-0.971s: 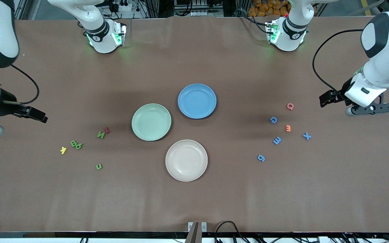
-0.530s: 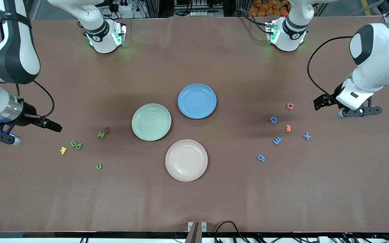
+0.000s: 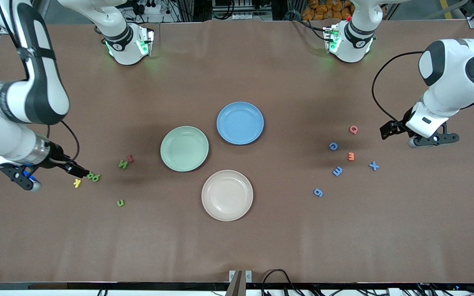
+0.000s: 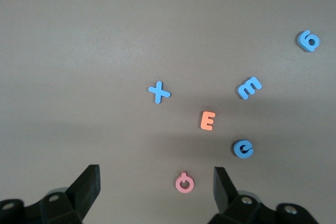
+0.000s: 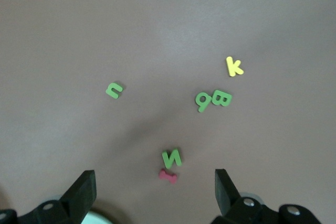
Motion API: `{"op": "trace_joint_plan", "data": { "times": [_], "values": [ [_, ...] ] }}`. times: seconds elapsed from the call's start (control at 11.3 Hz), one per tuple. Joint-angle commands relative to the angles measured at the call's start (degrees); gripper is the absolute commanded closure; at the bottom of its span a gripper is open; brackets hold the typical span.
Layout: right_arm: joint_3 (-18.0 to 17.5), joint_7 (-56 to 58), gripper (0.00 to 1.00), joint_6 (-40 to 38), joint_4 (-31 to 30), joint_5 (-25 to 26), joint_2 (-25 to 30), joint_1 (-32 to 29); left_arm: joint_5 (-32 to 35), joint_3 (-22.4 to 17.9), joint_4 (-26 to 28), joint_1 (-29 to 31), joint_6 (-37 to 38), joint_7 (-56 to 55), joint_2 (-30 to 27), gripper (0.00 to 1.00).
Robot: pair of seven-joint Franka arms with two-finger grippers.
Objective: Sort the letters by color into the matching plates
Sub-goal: 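Reach the right gripper to green letters while the left gripper reaches blue letters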
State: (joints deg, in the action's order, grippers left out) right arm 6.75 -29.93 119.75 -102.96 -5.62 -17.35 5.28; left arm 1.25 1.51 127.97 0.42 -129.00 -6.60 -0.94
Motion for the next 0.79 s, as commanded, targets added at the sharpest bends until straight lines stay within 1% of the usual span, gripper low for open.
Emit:
{"op": "trace_joint_plan", "data": {
  "times": [0.0, 0.26, 0.35, 0.44, 0.53, 0.71],
  "values": [
    [-0.2, -2.0, 0.0, 9.2, -5.7, -2.5, -2.2, 1.1, 3.8, 0.5, 0.4, 1.1, -3.5, 2.6, 2.6, 0.3],
    [-0.3, -2.1, 0.0, 9.7, -6.1, -2.5, -3.2, 1.2, 6.1, 0.6, 0.6, 1.1, -6.1, 4.7, 4.8, 0.3],
    [-0.4, -2.1, 0.0, 11.6, -7.2, -2.5, -3.7, 1.0, 6.5, 0.6, 0.6, 1.2, -7.0, 7.9, 5.6, 0.29],
    [-0.4, -2.1, 0.0, 15.8, -9.8, -2.5, -4.3, 1.0, 6.4, 0.7, 0.6, 2.6, -7.9, 11.7, 6.5, 0.26],
    [-0.4, -1.7, 0.0, 18.7, -11.0, -2.5, -5.1, 0.8, 6.4, 0.8, 0.5, 4.0, -9.0, 14.1, 7.2, 0.25],
    [-0.5, -1.5, 0.0, 19.1, -11.1, -2.5, -6.1, 0.9, 6.5, 0.8, 0.6, 3.7, -9.8, 14.9, 8.2, 0.25]
  ]
}}
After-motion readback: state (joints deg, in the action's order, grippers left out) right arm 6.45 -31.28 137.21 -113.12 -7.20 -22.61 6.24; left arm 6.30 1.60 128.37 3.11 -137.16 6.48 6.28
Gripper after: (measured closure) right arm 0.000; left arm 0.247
